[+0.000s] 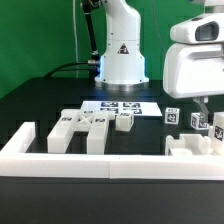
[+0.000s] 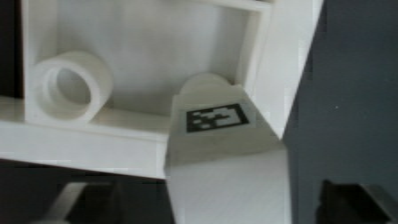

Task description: Assemble chair

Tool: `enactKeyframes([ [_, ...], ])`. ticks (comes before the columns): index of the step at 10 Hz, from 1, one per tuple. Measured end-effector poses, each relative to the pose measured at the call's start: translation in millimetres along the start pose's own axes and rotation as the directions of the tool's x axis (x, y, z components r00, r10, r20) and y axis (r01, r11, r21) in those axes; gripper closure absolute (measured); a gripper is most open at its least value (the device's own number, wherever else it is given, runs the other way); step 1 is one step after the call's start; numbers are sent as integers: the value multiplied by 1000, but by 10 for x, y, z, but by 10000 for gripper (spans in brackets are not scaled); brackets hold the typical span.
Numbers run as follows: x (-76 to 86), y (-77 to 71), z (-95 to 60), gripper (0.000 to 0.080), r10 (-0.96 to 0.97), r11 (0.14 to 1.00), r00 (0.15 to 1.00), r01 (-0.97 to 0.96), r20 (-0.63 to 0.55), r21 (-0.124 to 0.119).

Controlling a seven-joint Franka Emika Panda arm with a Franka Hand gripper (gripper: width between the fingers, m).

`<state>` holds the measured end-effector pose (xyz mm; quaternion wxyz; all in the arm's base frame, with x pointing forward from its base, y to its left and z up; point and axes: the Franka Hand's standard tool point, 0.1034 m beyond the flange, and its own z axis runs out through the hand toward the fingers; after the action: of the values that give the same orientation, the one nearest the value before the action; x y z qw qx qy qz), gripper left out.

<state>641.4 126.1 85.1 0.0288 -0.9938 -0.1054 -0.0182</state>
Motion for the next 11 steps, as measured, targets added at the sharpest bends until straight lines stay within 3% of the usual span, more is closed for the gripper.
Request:
enactKeyframes([
  [1, 0, -1, 1, 402, 0, 1000, 1000, 0, 0, 0],
  [2, 0, 1, 1, 402, 4, 1000, 1000, -4, 0, 0],
  [3, -1, 2, 2, 512, 28, 1000, 1000, -28, 0, 1],
  [5, -1, 3, 3, 512, 81, 997, 997, -81, 0, 2],
  [8, -6, 8, 8, 512, 367, 930, 930, -367, 0, -2],
  [11, -8, 30, 11, 511, 618, 786, 786, -618, -1, 8],
])
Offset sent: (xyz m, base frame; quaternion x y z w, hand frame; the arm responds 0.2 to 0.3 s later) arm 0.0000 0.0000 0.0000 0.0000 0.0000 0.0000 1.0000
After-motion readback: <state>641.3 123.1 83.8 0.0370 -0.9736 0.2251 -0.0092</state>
